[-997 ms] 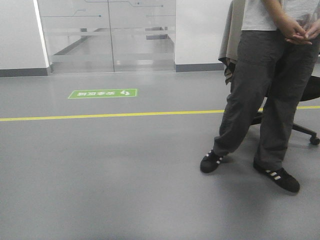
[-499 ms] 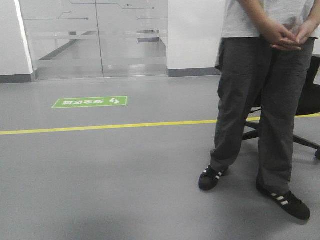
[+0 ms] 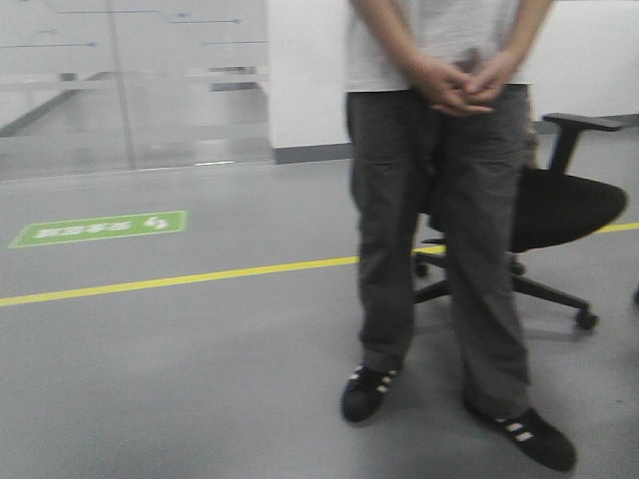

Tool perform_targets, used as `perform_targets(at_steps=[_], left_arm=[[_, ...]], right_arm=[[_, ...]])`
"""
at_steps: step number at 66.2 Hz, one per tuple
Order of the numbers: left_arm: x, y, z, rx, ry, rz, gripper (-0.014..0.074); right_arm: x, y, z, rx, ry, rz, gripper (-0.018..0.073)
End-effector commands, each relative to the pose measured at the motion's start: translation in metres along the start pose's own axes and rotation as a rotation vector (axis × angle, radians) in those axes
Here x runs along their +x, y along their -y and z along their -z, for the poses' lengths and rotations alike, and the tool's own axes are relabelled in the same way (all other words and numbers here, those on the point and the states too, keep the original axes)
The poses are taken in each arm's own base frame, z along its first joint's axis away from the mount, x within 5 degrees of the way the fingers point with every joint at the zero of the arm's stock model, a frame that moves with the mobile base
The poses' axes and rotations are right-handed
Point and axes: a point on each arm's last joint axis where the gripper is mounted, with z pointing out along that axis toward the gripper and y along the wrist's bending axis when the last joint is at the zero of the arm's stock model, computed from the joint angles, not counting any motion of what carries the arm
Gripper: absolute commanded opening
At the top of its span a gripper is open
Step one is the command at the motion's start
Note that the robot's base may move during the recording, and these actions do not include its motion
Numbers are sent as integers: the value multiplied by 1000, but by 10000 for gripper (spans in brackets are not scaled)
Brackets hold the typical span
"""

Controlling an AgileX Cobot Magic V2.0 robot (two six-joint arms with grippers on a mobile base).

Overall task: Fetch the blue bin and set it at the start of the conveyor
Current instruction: 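Hold the bin with both grippers while driving away from the shelf, then hold the bin while driving up to the red-framed grey table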

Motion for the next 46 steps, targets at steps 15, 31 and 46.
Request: perform_targets(at_steps=[15,31,46], left_arm=[[-8,1,9,22,65,-10,-111],[-8,1,9,22,65,-10,-111],[-8,1,9,21,66,-12,-111]], right_arm=[[-5,3,8,7,47,16,-158],[-5,3,8,7,47,16,-158],[-5,3,8,7,47,16,-158]])
